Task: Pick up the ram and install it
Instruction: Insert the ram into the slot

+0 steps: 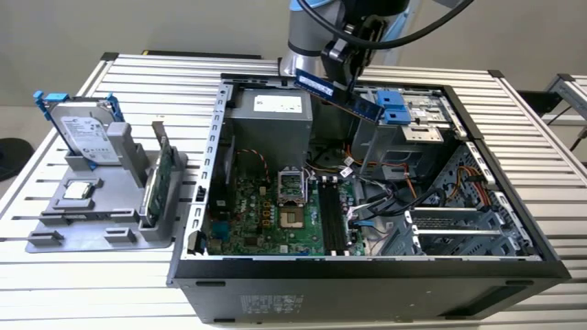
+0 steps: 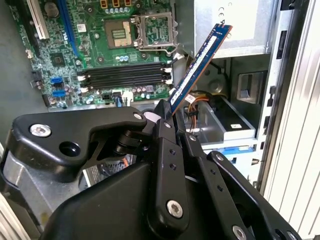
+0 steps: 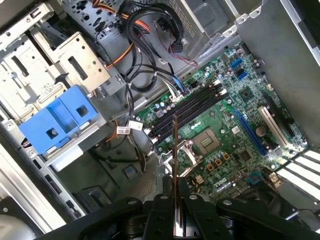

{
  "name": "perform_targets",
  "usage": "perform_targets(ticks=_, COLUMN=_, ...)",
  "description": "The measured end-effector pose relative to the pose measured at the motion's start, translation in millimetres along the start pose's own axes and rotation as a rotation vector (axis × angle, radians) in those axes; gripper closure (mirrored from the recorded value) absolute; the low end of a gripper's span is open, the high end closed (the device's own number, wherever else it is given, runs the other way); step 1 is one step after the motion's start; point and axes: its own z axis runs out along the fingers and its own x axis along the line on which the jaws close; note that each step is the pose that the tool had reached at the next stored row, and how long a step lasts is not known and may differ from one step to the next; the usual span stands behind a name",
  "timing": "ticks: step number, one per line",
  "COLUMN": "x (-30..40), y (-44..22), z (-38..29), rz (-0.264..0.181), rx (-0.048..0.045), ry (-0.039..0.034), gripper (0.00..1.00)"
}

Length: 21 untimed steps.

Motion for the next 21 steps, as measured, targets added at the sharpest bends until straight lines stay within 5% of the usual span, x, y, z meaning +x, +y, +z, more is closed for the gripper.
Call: perform_targets(ticks=21, x=0.0, y=0.0, z=0.0, rz=0.088, rx=0.0011, ry=0.0038, gripper=1.00)
